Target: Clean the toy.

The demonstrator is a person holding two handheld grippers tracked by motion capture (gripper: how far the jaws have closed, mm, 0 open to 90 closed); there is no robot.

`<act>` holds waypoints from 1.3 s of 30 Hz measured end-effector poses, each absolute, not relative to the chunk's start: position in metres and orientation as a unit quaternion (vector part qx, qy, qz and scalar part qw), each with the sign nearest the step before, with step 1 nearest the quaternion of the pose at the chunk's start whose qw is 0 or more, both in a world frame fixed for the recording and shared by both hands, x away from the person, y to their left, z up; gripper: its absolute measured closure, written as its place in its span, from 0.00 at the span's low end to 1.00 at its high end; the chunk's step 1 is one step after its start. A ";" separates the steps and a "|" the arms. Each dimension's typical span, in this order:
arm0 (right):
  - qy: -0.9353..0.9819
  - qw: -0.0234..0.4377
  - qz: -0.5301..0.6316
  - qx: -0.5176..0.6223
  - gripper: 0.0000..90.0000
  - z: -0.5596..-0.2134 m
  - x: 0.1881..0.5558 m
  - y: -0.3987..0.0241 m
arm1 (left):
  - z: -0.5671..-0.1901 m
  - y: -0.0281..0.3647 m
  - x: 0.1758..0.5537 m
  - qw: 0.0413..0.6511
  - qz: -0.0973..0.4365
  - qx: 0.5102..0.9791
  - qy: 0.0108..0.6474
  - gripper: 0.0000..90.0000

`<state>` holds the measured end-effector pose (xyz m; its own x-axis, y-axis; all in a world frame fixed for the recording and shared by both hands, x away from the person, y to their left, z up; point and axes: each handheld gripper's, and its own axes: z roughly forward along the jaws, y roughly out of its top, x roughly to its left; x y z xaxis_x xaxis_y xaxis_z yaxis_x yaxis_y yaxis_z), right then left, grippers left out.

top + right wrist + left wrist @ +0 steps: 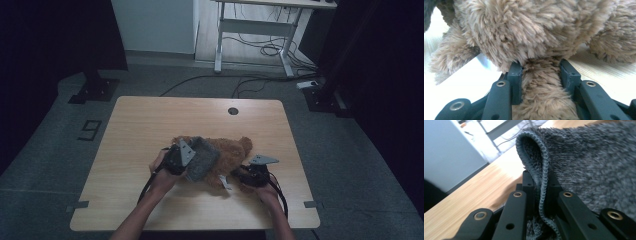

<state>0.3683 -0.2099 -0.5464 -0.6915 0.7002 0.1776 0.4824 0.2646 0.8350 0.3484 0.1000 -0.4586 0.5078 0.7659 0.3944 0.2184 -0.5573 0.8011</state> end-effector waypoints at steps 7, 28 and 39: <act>0.787 0.114 0.475 0.377 0.68 -0.547 0.368 -0.210 | -0.483 0.144 0.357 0.331 0.355 0.790 0.375 0.91; 0.783 0.107 0.480 0.381 0.69 -0.548 0.370 -0.212 | -0.464 0.158 0.375 0.371 0.287 0.781 0.412 0.90; 0.782 0.106 0.480 0.382 0.69 -0.548 0.370 -0.212 | -0.429 0.091 0.381 0.426 0.259 0.790 0.357 0.90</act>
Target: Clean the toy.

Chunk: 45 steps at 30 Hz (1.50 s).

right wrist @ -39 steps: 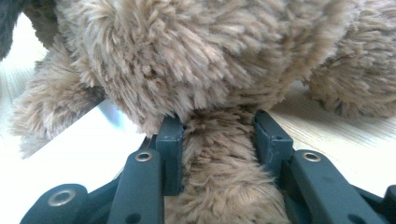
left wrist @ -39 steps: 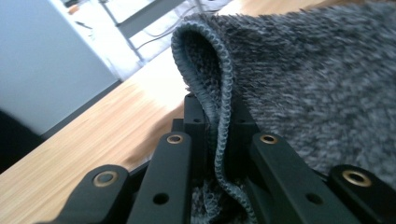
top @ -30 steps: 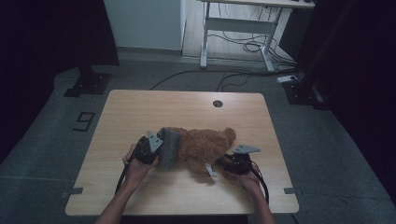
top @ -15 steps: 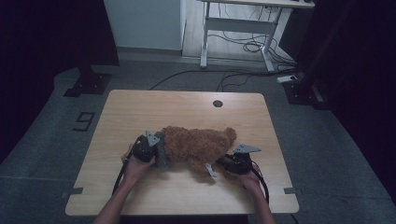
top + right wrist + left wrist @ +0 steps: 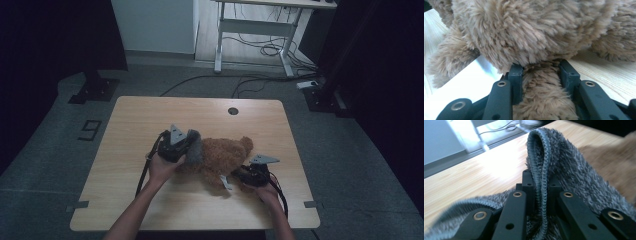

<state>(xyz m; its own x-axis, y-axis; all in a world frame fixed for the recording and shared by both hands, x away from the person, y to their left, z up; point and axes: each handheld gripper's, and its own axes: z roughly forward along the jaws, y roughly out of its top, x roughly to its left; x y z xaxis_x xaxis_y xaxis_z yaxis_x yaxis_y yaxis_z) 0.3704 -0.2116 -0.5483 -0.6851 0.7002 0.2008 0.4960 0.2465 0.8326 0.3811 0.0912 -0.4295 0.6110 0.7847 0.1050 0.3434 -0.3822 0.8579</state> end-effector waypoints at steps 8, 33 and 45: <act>0.783 0.105 0.481 0.381 0.69 -0.548 0.370 -0.212 | -0.435 0.032 0.390 0.430 0.215 0.814 0.325 0.90; 0.784 0.104 0.479 0.381 0.69 -0.549 0.371 -0.210 | -0.462 0.137 0.395 0.389 0.241 0.781 0.425 0.90; 0.783 0.102 0.479 0.384 0.69 -0.549 0.371 -0.210 | -0.503 0.170 0.401 0.374 0.192 0.776 0.470 0.91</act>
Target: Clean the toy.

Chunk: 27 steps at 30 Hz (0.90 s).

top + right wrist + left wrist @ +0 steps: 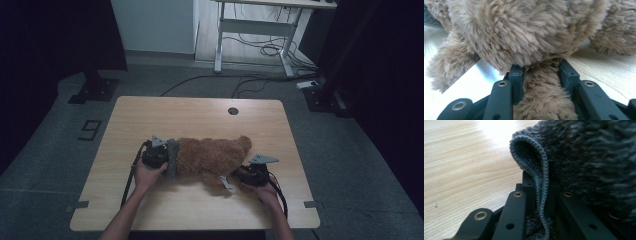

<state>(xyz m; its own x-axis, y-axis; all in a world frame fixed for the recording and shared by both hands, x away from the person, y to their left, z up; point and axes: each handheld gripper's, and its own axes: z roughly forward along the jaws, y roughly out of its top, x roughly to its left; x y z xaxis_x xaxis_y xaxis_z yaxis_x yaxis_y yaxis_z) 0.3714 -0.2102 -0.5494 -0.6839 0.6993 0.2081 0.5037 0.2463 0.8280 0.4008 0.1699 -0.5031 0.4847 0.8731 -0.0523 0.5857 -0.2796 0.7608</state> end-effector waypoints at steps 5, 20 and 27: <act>0.782 0.101 0.479 0.385 0.69 -0.549 0.372 -0.210 | -0.466 0.166 0.400 0.413 0.206 0.762 0.454 0.91; 0.781 0.102 0.480 0.386 0.69 -0.550 0.371 -0.211 | -0.414 0.008 0.410 0.442 0.180 0.817 0.323 0.90; 0.782 0.106 0.479 0.384 0.70 -0.550 0.371 -0.210 | -0.440 -0.040 0.421 0.385 0.170 0.853 0.309 0.90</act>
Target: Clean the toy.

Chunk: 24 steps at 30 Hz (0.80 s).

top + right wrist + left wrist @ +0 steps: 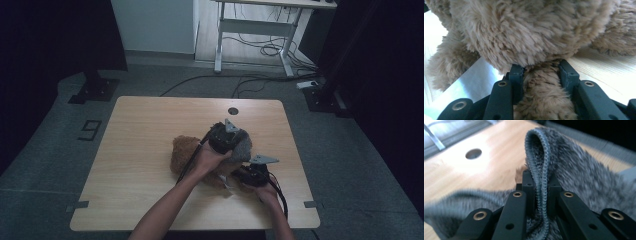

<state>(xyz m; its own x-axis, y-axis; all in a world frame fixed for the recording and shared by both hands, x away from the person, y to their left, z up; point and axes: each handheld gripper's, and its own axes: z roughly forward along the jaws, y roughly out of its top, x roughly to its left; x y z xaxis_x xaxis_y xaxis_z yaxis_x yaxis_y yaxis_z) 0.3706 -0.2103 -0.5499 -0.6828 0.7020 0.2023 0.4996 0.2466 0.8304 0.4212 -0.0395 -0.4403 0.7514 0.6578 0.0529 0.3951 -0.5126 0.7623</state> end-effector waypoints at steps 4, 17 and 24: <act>0.783 0.108 0.475 0.386 0.70 -0.550 0.370 -0.209 | -0.445 -0.029 0.421 0.385 0.170 0.850 0.318 0.90; 0.782 0.106 0.474 0.391 0.70 -0.549 0.370 -0.209 | -0.440 0.047 0.411 0.347 0.217 0.839 0.359 0.90; 0.780 0.105 0.476 0.392 0.70 -0.550 0.371 -0.209 | -0.435 0.105 0.403 0.350 0.237 0.814 0.398 0.90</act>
<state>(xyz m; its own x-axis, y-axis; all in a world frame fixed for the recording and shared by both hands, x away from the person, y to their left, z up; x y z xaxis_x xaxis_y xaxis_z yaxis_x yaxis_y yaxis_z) 0.3705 -0.2088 -0.5497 -0.6700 0.7124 0.2088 0.5116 0.2393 0.8252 0.4031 0.1053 -0.4354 0.5712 0.8136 0.1086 0.4813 -0.4391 0.7586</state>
